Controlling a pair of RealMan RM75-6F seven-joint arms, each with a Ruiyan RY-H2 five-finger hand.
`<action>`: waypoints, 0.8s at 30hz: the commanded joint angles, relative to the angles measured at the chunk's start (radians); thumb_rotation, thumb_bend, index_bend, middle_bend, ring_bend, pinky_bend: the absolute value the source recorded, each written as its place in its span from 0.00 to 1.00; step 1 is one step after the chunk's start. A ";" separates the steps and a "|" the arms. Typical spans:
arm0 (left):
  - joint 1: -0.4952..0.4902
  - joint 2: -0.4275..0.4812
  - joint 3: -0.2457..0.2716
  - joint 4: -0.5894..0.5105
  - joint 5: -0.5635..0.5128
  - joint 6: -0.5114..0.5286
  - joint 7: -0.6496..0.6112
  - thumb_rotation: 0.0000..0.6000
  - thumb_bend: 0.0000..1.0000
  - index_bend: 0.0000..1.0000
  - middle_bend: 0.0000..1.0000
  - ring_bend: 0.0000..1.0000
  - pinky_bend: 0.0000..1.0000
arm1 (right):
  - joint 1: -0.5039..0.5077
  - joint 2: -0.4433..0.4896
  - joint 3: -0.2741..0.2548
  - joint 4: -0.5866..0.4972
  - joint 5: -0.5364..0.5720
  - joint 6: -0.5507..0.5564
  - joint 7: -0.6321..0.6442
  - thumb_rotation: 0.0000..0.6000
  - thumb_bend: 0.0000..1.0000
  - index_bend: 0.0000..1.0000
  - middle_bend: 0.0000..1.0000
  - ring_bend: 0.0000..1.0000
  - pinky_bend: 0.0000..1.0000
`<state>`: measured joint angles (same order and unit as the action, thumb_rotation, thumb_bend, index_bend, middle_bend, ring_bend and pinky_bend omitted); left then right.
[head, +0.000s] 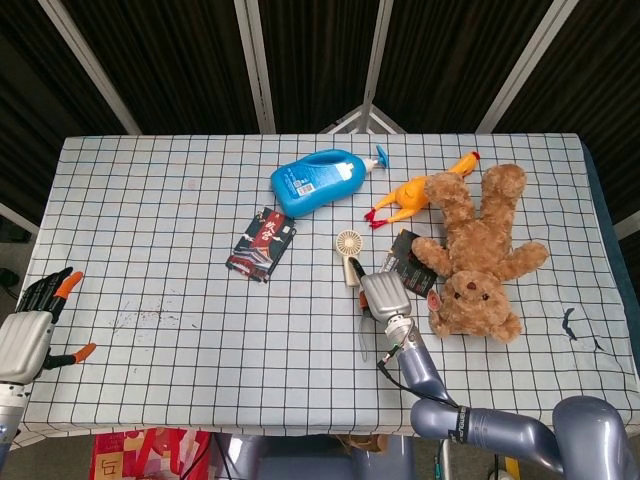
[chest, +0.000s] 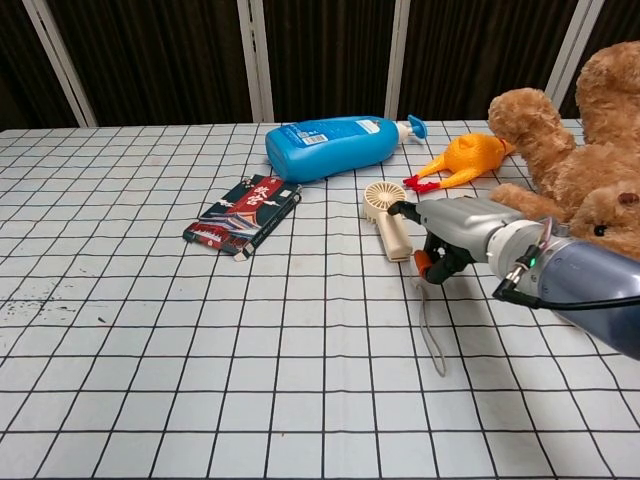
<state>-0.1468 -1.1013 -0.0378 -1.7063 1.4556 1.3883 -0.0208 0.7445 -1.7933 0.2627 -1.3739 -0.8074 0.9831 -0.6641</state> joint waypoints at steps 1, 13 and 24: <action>0.000 0.000 0.000 -0.001 0.000 0.000 -0.001 1.00 0.10 0.00 0.00 0.00 0.00 | 0.003 0.000 -0.001 0.002 0.004 0.002 0.001 1.00 0.69 0.00 0.80 0.91 0.86; -0.002 0.001 0.001 -0.001 -0.001 -0.004 -0.003 1.00 0.10 0.00 0.00 0.00 0.00 | 0.012 -0.003 -0.012 0.014 0.021 0.004 0.012 1.00 0.70 0.00 0.80 0.91 0.86; -0.003 0.001 0.000 -0.002 -0.004 -0.007 -0.005 1.00 0.10 0.00 0.00 0.00 0.00 | 0.017 -0.020 -0.036 0.034 0.031 0.004 0.009 1.00 0.71 0.00 0.80 0.91 0.86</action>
<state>-0.1495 -1.1003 -0.0375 -1.7082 1.4519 1.3816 -0.0255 0.7611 -1.8122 0.2277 -1.3411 -0.7773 0.9870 -0.6546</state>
